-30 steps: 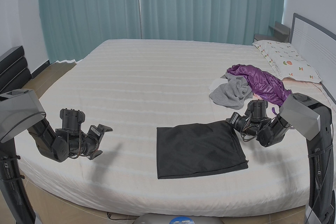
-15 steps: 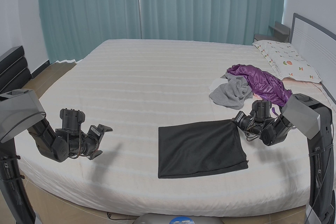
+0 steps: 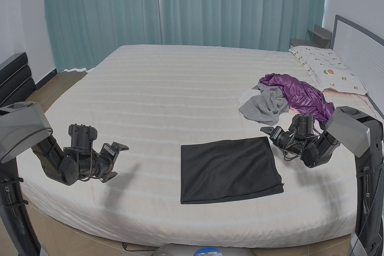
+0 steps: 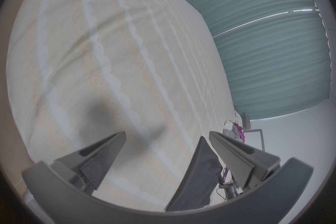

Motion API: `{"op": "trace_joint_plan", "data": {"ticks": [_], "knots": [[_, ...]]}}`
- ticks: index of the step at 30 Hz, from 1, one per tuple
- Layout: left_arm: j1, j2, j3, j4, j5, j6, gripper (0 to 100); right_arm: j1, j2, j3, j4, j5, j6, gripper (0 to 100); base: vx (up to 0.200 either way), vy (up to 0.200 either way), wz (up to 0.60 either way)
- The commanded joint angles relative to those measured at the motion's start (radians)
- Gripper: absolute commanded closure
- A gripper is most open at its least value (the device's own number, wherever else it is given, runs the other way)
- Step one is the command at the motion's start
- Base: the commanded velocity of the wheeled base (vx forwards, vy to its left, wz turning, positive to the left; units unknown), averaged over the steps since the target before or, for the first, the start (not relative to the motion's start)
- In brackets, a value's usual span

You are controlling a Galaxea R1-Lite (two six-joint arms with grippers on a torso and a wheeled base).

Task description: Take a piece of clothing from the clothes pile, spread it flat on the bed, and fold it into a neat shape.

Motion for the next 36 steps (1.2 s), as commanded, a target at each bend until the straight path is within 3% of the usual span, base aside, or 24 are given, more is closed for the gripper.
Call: {"op": "trace_joint_plan", "data": {"ticks": [1,7,14,20,21,30,36], "knots": [[0.000,0.000,0.000,-0.001,0.000,-0.001,0,-0.012,-0.168,0.268,-0.108,0.125,-0.013,0,0.000,0.000,0.00],[0.000,0.000,0.000,-0.001,0.000,0.001,0,-0.020,-0.266,0.593,-0.263,0.268,-0.100,0,0.000,0.000,0.00],[0.000,0.002,0.000,-0.001,0.000,0.001,0,-0.026,-0.283,0.701,-0.270,0.276,-0.288,0,0.000,0.000,0.00],[0.000,0.002,0.000,-0.001,0.000,0.001,0,-0.028,-0.266,0.711,-0.281,0.277,-0.312,0,0.000,0.000,0.00],[0.000,0.000,0.000,-0.001,0.000,0.001,0,-0.028,-0.263,0.711,-0.280,0.276,-0.312,100,0.000,0.000,0.00],[0.000,0.002,0.000,-0.001,0.000,0.001,0,-0.044,-0.251,0.728,-0.247,0.276,-0.349,100,0.000,0.000,0.00],[0.000,0.000,0.000,-0.001,0.000,-0.001,0,-0.086,-0.274,0.751,-0.207,0.283,-0.420,100,0.000,0.000,0.00]]}}
